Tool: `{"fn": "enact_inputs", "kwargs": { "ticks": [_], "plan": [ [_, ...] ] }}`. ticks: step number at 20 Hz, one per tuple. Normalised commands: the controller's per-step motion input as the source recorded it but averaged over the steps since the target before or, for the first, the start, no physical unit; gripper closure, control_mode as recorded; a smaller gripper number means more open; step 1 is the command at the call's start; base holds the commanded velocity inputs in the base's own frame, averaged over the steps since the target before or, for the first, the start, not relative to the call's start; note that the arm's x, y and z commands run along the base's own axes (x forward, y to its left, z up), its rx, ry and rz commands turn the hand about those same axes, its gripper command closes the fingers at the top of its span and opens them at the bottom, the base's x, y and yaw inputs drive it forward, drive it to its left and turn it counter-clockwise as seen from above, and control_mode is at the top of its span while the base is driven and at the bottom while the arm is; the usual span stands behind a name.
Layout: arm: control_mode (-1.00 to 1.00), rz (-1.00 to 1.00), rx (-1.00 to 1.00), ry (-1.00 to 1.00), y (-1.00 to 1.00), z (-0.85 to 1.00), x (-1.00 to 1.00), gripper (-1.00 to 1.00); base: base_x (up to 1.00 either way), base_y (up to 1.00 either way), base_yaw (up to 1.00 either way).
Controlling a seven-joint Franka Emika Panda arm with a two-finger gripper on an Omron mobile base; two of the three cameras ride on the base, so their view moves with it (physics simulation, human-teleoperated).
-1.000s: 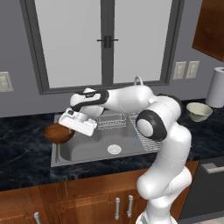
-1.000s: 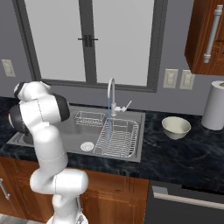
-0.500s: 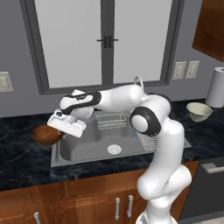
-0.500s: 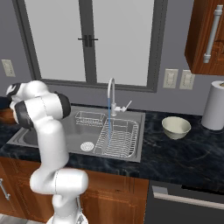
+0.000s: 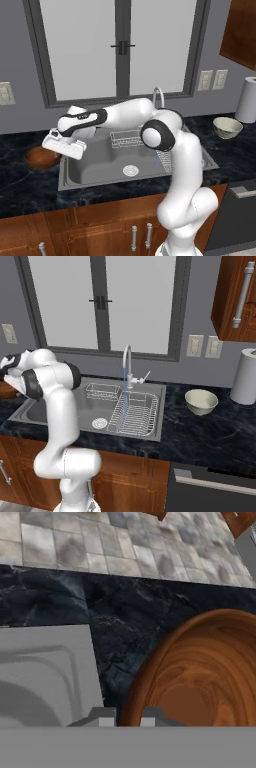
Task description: Rinse each bowl for a few seconds and place them down in the sink or on the counter.
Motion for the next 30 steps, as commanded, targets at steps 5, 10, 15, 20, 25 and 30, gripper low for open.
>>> {"fn": "enact_inputs", "kwargs": {
  "ticks": [5, 10, 15, 20, 25, 30],
  "plan": [
    [-1.0, 0.02, -0.04, 0.0, 0.37, -0.16, 0.06, 1.0, 0.0, 0.0, 0.0],
    [-1.0, 0.04, -0.05, 0.0, 0.23, -0.15, 0.08, 1.0, 0.0, 0.0, 0.0],
    [-1.0, 0.05, -0.06, 0.0, 0.1, -0.2, 0.08, 1.0, 0.0, 0.0, 0.0],
    [-1.0, 0.05, -0.04, 0.0, 0.05, -0.19, 0.07, 1.0, 0.0, 0.0, 0.0],
    [-1.0, 0.05, -0.03, 0.0, 0.05, -0.2, 0.06, 1.0, 0.0, 0.0, 0.0],
    [-1.0, 0.05, -0.03, 0.0, 0.08, -0.21, 0.06, -1.0, 0.0, 0.0, 0.0]
  ]
}}
